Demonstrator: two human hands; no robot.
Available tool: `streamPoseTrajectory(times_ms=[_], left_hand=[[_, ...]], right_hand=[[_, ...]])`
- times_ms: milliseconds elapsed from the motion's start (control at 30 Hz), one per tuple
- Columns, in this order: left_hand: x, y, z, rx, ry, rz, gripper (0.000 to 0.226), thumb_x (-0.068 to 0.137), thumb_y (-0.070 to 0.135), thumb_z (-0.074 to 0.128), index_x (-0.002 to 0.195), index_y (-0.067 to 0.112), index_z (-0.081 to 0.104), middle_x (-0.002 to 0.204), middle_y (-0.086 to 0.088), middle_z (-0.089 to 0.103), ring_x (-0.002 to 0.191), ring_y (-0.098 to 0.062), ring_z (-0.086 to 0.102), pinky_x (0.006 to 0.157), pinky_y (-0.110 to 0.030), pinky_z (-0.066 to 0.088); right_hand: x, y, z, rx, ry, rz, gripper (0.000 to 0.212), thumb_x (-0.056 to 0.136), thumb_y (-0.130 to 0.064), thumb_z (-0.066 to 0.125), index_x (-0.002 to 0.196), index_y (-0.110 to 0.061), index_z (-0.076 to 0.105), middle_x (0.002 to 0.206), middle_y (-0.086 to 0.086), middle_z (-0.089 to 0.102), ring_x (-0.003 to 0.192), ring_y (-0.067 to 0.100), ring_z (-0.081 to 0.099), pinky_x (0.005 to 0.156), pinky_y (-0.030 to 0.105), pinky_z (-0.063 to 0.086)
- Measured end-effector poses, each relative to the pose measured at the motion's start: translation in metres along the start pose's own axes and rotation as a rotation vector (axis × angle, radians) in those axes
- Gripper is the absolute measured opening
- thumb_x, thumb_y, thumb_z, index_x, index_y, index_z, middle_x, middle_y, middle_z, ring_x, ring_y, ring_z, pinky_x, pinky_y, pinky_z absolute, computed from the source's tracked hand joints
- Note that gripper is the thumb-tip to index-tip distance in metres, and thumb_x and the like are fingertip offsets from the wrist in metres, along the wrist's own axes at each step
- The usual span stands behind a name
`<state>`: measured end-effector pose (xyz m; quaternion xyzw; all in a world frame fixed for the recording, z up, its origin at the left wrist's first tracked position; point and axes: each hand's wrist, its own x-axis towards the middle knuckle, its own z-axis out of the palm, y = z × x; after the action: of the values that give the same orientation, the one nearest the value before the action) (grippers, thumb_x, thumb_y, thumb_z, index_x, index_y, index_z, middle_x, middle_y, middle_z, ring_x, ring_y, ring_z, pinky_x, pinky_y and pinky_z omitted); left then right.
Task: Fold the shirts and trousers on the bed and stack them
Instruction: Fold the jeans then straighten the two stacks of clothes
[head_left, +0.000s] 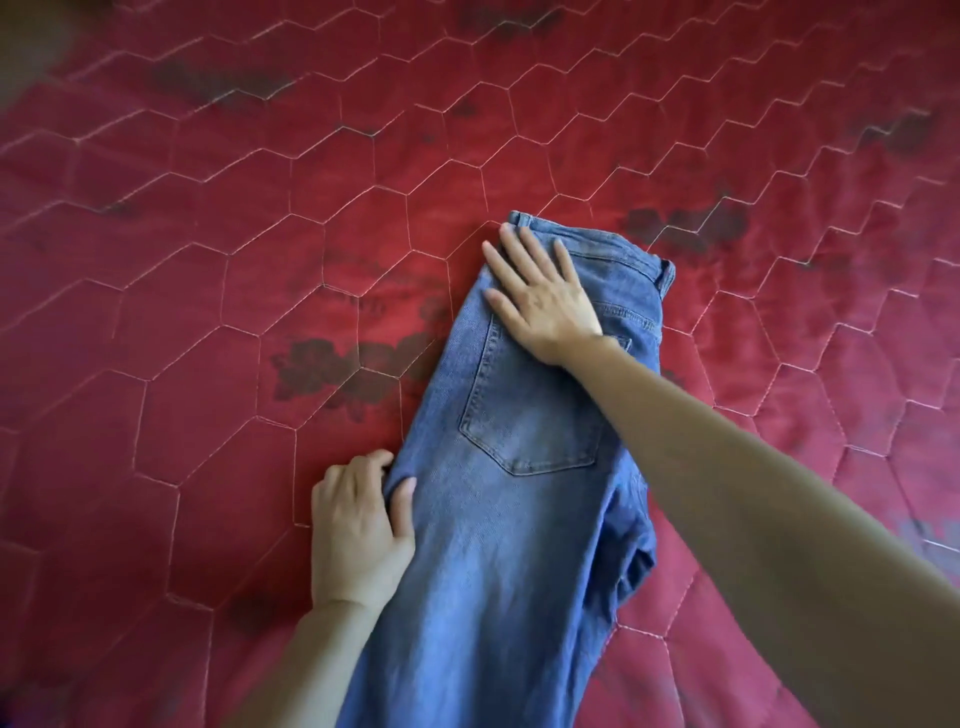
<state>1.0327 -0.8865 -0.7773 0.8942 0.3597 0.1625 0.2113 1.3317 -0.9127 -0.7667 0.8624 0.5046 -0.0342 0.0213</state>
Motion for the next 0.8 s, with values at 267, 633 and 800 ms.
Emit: streamPoseTrajectory(times_ms=[267,633,800], left_hand=[[-0.001,0.002,-0.002,0.022,-0.038,-0.032,0.040,0.090,0.033,0.040,0.100,0.001,0.061,0.088,-0.012,0.064,0.078,-0.035,0.054,0.076,-0.042,0.037],[-0.001,-0.002,0.003,0.031,0.013,0.039,0.035,0.087,0.028,0.044,0.100,-0.001,0.058,0.088,-0.021,0.064,0.078,-0.042,0.053,0.071,-0.048,0.034],[0.000,-0.002,0.002,0.015,0.010,0.048,0.031,0.086,0.025,0.048,0.101,0.000,0.059,0.088,-0.022,0.063,0.081,-0.041,0.052,0.072,-0.048,0.034]], right_hand=[[-0.035,-0.075,-0.014,0.190,0.092,0.372,0.060,0.101,-0.044,0.018,0.155,-0.018,0.013,0.162,0.012,0.004,0.149,0.028,-0.003,0.116,0.054,-0.006],[-0.210,-0.040,0.007,0.143,-0.062,0.401,0.062,0.098,-0.057,0.009,0.154,-0.030,0.013,0.163,-0.006,0.004,0.150,0.019,0.003,0.118,0.052,0.001],[-0.272,-0.036,0.005,0.624,0.311,0.644,0.047,0.102,-0.032,0.038,0.147,-0.017,0.039,0.151,0.000,0.041,0.139,0.015,0.037,0.116,0.032,0.026]])
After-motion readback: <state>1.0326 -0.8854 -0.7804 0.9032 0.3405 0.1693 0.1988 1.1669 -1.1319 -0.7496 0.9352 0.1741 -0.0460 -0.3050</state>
